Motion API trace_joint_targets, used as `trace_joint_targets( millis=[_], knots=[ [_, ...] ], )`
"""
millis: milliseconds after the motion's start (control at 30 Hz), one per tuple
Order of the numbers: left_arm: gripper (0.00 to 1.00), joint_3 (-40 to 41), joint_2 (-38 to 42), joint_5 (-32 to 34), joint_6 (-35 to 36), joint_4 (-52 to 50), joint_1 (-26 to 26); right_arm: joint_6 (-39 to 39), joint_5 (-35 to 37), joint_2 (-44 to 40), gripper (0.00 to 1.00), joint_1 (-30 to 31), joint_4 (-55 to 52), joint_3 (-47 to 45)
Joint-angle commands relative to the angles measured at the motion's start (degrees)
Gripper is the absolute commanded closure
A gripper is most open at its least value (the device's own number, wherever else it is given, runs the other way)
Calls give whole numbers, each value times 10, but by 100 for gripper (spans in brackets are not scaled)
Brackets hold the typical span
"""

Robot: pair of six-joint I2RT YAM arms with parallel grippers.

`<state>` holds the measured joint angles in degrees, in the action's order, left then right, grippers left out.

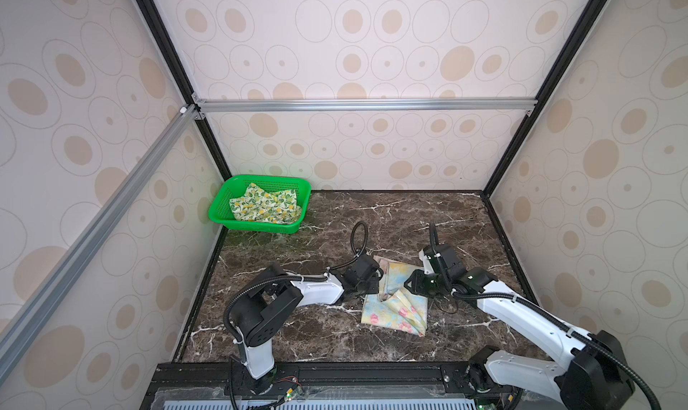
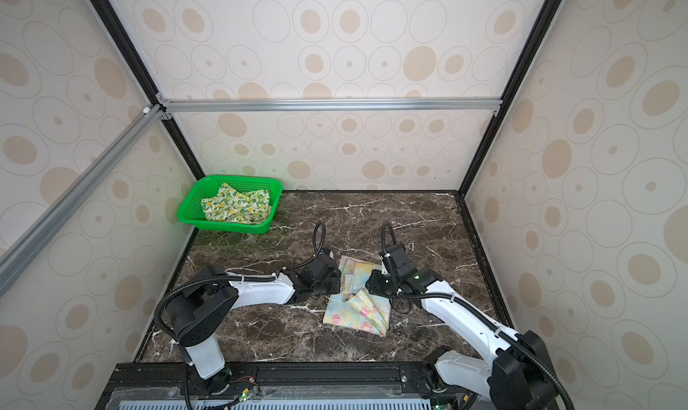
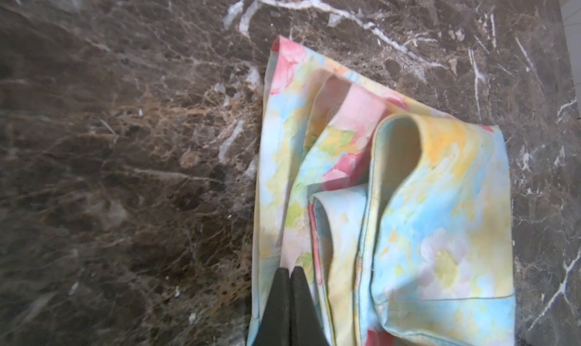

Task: Fold and stack skirts
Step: Smooth out the skirt at the center of the table.

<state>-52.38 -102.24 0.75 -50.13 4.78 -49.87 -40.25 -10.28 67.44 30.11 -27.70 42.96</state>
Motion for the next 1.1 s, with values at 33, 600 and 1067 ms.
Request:
trace_joint_targets(
  millis=[33,600,1067],
  knots=[
    [100,8,27,11,8,4,2,29,0,56,76,-3,25,-8],
    [100,10,17,-6,10,11,2,-59,-11,41,87,123,48,-45],
    [63,-6,1,-35,21,50,2,-109,-10,52,76,170,97,-93]
  ],
)
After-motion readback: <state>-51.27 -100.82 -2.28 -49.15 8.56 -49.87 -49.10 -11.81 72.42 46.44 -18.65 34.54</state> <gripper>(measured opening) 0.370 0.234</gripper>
